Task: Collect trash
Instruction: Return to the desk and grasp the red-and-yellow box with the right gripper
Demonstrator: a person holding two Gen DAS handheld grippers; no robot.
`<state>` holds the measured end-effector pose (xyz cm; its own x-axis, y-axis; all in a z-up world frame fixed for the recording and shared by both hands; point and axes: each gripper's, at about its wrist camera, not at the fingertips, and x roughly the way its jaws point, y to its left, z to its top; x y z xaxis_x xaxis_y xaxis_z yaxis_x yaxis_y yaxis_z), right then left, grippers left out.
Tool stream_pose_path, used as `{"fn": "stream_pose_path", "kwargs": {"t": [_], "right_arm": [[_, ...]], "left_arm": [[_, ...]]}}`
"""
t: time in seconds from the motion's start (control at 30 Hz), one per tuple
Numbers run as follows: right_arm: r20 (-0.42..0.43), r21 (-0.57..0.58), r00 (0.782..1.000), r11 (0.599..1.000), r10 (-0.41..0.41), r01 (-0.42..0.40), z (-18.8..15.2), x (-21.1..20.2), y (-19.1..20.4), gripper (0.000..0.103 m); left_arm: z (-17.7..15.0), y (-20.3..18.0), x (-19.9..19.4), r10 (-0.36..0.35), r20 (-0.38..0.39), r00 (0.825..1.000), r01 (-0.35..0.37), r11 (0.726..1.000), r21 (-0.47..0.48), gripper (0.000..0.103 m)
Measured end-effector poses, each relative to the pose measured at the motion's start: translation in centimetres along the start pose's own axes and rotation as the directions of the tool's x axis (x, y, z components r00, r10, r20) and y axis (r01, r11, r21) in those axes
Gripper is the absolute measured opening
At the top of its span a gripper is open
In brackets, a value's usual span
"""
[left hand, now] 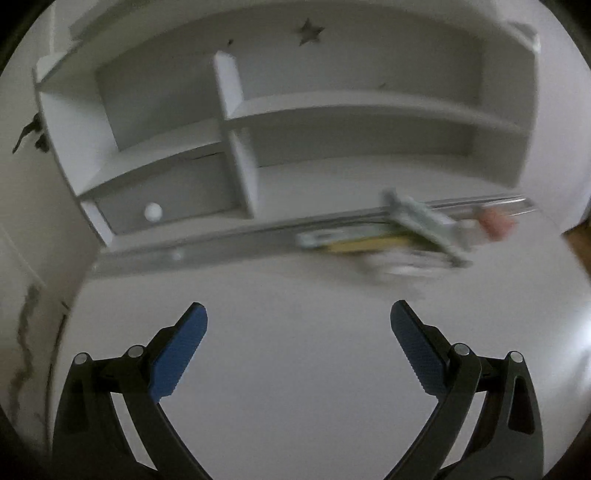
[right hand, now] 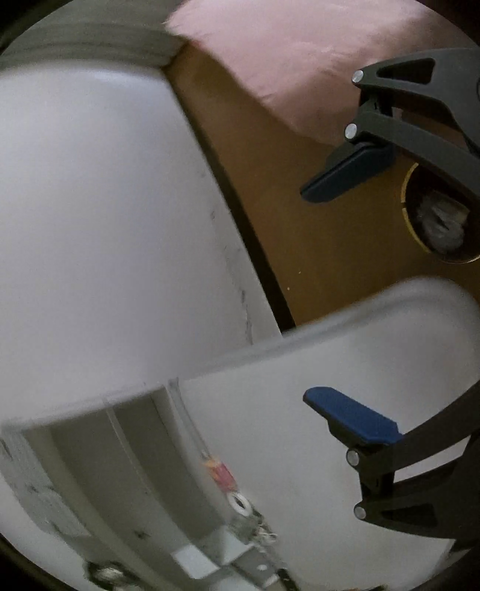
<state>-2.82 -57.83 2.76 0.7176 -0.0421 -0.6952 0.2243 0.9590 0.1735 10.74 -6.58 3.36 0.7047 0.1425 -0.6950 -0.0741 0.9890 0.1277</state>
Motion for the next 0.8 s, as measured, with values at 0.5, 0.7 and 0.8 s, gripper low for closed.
{"fn": "stream_pose_path", "kwargs": {"t": [0.5,0.7,0.8], "right_arm": [[-0.109,-0.215,0.984,0.963,0.141,-0.162,4.5,8.0,15.8,0.097],[-0.172,-0.312,0.974,0.929,0.15,-0.198,6.5,12.9,22.5,0.097],[-0.189,-0.346,0.971,0.916,0.145,-0.204,7.7,14.8,24.9,0.097]], "left_arm": [[4.1,1.1,9.2,-0.034,-0.015,0.999,0.036,0.956,0.29,0.096],[4.9,1.5,10.1,-0.106,-0.003,0.994,0.102,0.949,0.299,0.096],[5.2,1.4,9.8,-0.152,0.011,0.988,0.141,0.94,0.311,0.096]]}}
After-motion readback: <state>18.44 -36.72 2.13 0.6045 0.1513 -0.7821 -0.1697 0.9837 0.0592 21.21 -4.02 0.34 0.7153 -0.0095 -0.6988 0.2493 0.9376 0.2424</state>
